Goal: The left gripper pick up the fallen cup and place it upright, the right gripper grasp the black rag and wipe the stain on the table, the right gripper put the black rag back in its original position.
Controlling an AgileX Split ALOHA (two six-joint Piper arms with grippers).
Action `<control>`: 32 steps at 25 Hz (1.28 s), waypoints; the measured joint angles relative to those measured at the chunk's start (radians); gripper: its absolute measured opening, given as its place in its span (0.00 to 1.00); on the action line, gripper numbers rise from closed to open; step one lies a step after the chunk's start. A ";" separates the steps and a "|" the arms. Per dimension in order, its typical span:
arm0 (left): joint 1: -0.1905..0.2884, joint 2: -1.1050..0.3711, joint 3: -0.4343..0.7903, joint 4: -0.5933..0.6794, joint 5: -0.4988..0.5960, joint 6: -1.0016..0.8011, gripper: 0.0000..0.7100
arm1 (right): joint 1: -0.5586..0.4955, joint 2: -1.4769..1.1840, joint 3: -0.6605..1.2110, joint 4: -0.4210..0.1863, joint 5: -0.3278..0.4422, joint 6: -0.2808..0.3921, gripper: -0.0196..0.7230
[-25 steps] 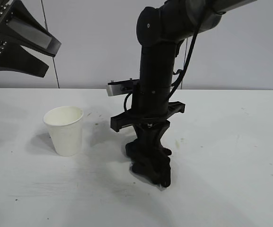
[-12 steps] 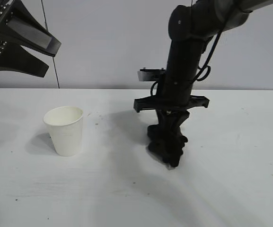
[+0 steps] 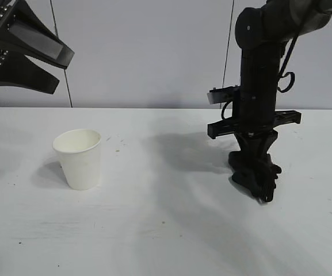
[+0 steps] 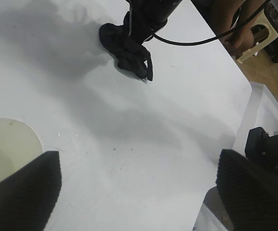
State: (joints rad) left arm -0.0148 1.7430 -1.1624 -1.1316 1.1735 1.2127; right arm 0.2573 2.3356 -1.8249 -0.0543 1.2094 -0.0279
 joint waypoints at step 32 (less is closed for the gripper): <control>0.001 0.122 -0.142 -0.030 -0.189 -0.457 0.89 | -0.127 -0.276 0.016 0.612 0.002 -0.166 0.96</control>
State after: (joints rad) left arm -0.0142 1.8653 -1.3046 -1.1616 0.9842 0.7559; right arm 0.1303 2.0597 -1.8090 0.5577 1.2119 -0.1936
